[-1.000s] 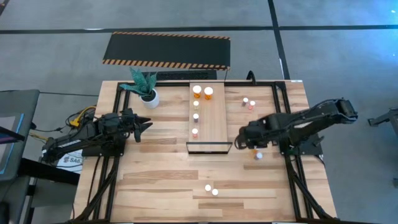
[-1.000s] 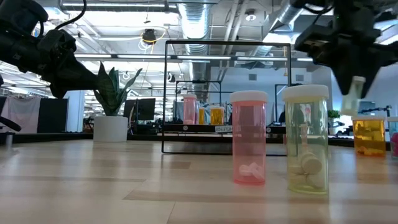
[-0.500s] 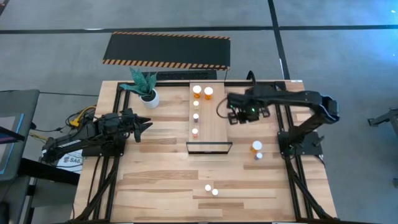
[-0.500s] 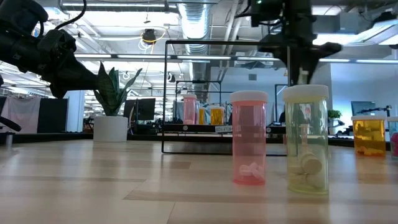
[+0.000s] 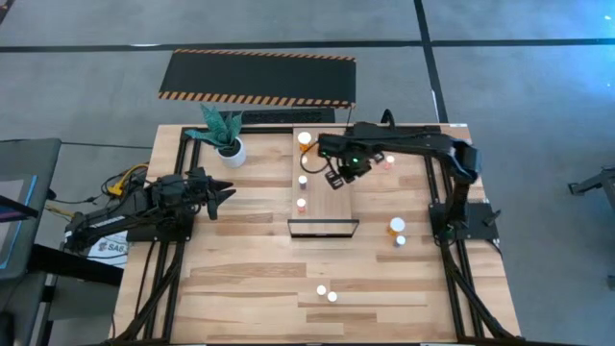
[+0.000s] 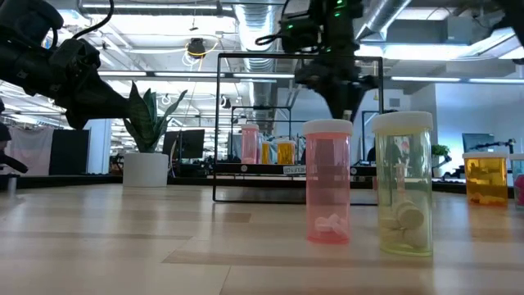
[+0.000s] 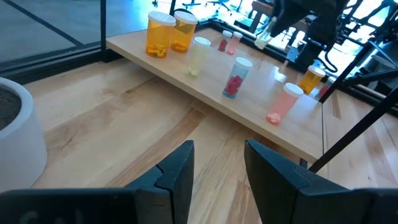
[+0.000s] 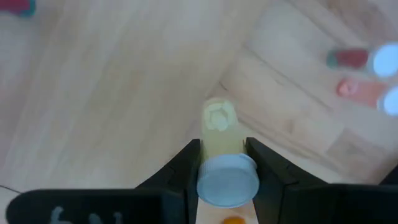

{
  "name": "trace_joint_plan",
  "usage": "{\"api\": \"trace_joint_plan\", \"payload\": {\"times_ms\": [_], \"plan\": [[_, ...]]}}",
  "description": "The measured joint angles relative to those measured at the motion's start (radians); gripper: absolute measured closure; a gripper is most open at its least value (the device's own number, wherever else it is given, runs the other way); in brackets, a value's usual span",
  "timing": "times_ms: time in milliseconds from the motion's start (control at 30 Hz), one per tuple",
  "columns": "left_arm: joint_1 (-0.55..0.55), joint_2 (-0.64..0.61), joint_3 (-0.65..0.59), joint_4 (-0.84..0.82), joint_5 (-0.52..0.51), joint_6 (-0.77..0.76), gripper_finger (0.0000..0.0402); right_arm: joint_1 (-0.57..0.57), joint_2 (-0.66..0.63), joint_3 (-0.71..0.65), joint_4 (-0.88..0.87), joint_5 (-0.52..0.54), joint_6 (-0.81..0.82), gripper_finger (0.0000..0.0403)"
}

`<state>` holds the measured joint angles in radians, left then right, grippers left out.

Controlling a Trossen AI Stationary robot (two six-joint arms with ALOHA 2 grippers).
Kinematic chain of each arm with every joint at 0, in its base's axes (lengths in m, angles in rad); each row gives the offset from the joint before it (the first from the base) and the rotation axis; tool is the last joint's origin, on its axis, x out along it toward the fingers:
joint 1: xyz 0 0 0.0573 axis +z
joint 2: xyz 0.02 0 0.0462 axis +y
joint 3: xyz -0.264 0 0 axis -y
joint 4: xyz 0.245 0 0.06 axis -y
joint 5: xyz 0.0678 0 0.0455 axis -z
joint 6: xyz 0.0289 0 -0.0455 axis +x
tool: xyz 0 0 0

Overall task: Pick and place medicine bottles onto shelf by color
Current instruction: Put the bottom right small yellow pill bottle on the shelf aligned with the other small yellow pill bottle

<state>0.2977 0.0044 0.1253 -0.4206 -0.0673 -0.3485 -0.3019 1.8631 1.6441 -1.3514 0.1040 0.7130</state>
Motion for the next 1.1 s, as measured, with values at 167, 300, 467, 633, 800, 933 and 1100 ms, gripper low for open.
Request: {"api": "trace_joint_plan", "payload": {"times_ms": [167, 300, 467, 633, 800, 933, 1100], "plan": [[0.0, 0.0, 0.0, 0.0, 0.0, 0.0, 0.0274, -0.035, 0.103, 0.129, -0.016, 0.0, -0.042, 0.028], [0.0, 0.0, 0.0, 0.0, 0.0, 0.0, 0.0274, -0.056, 0.16, 0.201, -0.016, -0.002, -0.045, 0.028], [0.0, 0.0, 0.0, 0.0, 0.0, 0.0, 0.0274, -0.068, 0.22, 0.264, -0.005, -0.018, -0.071, 0.028], [0.0, 0.0, 0.0, 0.0, 0.0, 0.0, 0.0274, -0.068, 0.275, 0.32, -0.002, -0.021, -0.116, 0.028], [0.0, 0.0, 0.0, 0.0, 0.0, 0.0, 0.0274, -0.067, 0.312, 0.366, 0.002, -0.026, -0.135, 0.028], [0.0, 0.0, 0.0, 0.0, 0.0, 0.0, 0.0274, -0.067, 0.32, 0.367, 0.026, -0.026, -0.148, 0.028], [0.0, 0.0, 0.0, 0.0, 0.0, 0.0, 0.0274, -0.065, 0.318, 0.367, 0.061, -0.023, -0.204, 0.028]]}}
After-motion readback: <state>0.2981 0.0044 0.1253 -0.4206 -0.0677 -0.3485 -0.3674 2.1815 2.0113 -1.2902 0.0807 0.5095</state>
